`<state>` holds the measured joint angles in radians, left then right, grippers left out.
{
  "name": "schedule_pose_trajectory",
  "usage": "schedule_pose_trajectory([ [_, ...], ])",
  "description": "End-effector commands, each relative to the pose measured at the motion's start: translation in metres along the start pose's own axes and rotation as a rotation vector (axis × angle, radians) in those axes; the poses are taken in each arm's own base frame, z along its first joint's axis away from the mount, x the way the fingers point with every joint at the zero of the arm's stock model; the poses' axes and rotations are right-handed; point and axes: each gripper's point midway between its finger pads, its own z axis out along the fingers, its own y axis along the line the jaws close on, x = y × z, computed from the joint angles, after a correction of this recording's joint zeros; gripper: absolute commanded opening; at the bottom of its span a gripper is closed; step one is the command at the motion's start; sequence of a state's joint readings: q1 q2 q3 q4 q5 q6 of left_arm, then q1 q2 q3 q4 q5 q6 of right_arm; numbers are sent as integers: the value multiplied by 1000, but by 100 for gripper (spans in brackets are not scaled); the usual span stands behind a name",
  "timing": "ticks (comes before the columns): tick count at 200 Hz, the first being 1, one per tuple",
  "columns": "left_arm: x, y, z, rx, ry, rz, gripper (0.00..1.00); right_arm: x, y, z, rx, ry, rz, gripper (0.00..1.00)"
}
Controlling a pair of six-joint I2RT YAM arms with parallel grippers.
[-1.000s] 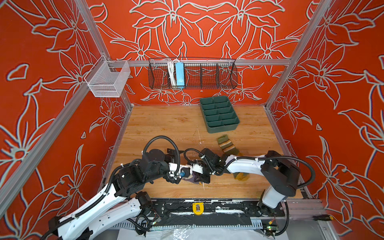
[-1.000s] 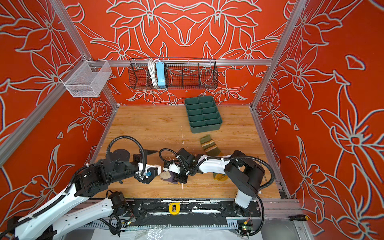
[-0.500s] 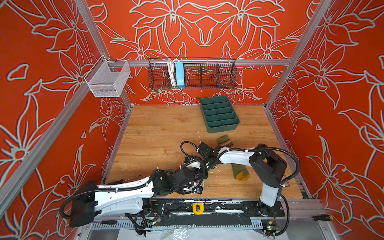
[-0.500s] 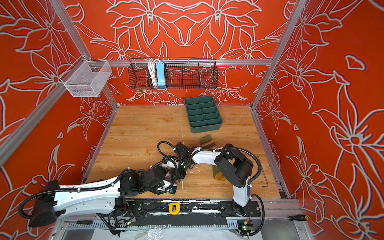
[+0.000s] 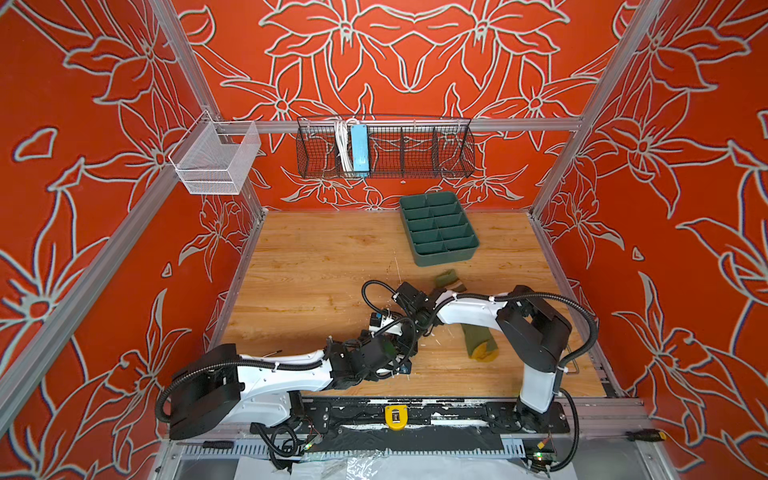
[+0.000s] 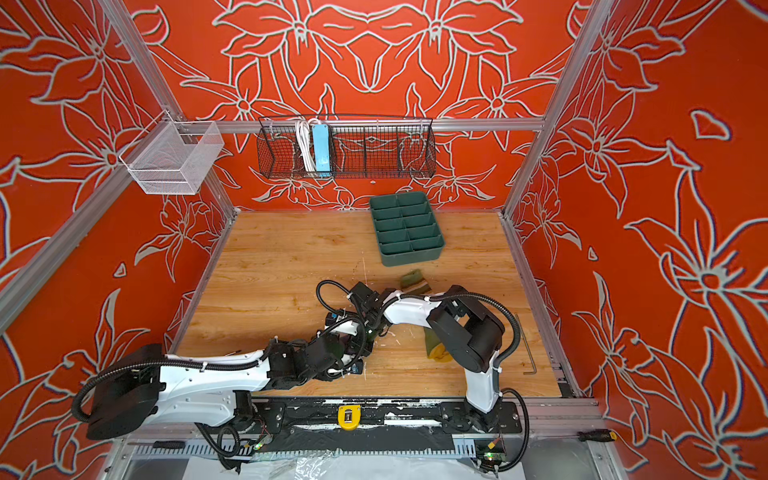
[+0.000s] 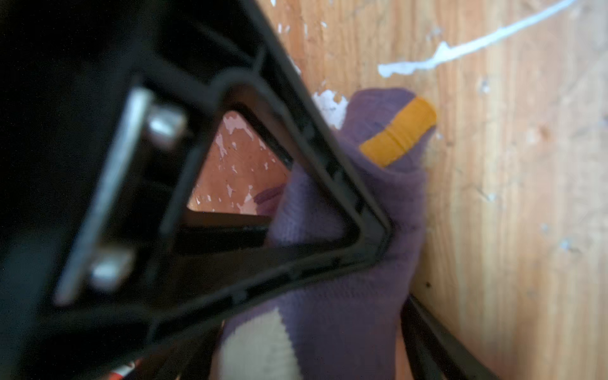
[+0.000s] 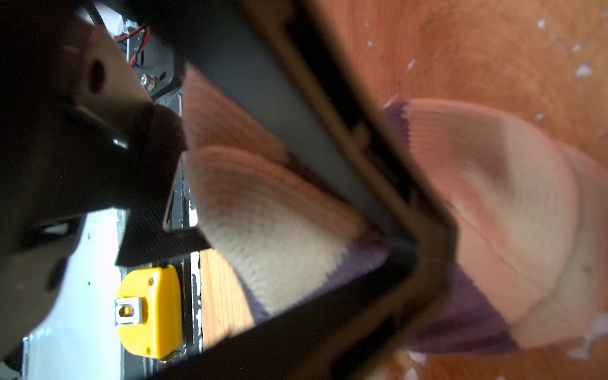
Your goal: Roll the socks
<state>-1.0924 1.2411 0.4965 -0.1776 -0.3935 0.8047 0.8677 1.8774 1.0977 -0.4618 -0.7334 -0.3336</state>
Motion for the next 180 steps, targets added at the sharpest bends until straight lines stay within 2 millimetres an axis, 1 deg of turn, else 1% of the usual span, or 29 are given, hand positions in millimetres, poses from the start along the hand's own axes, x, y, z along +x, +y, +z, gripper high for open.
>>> schedule_pose_trajectory([
  [1, -9, 4, 9, 18, -36, -61, 78, 49, 10, 16, -33, 172, -24, 0],
  [32, -13, -1, 10, 60, -47, -78, 70, 44, 11, 13, -41, 154, -37, 0],
  [50, -15, -6, 12, 80, -54, -82, 68, 38, 12, 9, -44, 127, -41, 0],
  [63, -16, -10, 13, 104, -58, -80, 63, 34, 14, 7, -48, 102, -41, 0],
  [91, -14, -18, 16, 143, -39, -85, 39, 31, 15, 1, -38, 69, -40, 0],
  [101, -14, -20, 17, 147, -38, -86, 34, 33, 16, -1, -25, 65, -44, 0],
  [109, -13, -21, 17, 151, -38, -86, 27, 33, 13, -3, 2, 53, -46, 0],
  [127, -14, -23, 18, 165, -36, -86, 18, 35, 5, -8, 68, 31, -56, 0],
  [140, -14, -25, 18, 174, -35, -87, 10, 36, -6, -13, 141, 18, -58, 15],
  [150, -14, -27, 19, 181, -33, -88, 5, 38, -14, -17, 198, 7, -58, 25],
  [155, -13, -28, 19, 185, -30, -86, 0, 38, -17, -19, 221, -2, -54, 30],
  [170, -12, -29, 18, 192, -24, -89, 0, 36, -24, -31, 297, -46, -55, 44],
  [175, -11, -30, 18, 195, -19, -89, 0, 34, -27, -35, 328, -66, -55, 51],
  [180, -10, -30, 18, 196, -17, -89, 0, 33, -28, -40, 350, -84, -56, 60],
])
